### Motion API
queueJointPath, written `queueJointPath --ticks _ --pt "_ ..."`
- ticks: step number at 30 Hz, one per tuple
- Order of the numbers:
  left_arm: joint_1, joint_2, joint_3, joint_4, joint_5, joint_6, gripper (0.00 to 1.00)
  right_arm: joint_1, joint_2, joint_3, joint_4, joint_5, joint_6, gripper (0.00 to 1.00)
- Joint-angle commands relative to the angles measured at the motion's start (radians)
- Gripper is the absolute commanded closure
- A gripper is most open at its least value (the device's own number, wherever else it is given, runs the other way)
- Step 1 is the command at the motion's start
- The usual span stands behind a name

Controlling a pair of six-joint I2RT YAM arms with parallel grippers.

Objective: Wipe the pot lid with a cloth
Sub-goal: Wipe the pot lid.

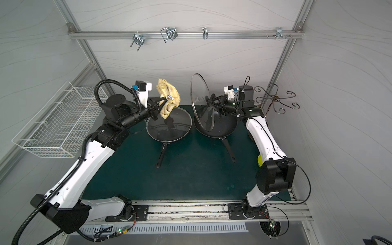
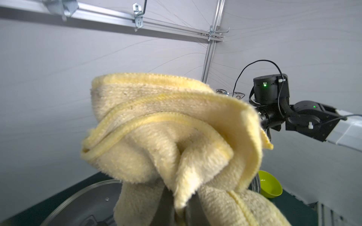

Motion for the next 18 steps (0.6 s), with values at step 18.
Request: queueJointPath --ticks 18 --pt "-0.153 0.179 0.176 -0.392 -0.138 0.304 1.0 0.327 0.033 0.377 -0.302 0.765 -0.803 1.0"
